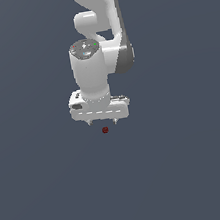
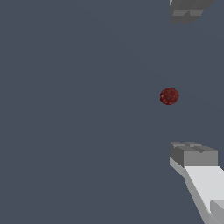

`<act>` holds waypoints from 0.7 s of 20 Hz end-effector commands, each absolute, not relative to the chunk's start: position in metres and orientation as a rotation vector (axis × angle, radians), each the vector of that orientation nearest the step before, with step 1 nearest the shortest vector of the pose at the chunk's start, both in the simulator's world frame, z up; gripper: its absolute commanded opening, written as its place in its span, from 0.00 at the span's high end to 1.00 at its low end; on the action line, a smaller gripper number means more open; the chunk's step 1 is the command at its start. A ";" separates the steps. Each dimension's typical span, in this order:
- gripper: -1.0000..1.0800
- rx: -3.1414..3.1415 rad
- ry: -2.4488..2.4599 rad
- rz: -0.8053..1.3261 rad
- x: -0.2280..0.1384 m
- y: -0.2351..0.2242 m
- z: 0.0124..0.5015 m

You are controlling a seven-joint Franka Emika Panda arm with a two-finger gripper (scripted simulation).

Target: Pick up the object and move it to a goal position.

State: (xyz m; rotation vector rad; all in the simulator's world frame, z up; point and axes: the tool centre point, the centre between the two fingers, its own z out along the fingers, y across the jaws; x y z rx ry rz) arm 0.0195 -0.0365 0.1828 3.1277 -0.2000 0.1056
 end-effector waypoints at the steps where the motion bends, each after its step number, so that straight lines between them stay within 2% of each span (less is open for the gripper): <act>1: 0.04 3.127 -0.270 0.100 0.017 -0.036 0.177; 14: 0.04 3.048 -0.830 0.055 0.000 -0.033 0.136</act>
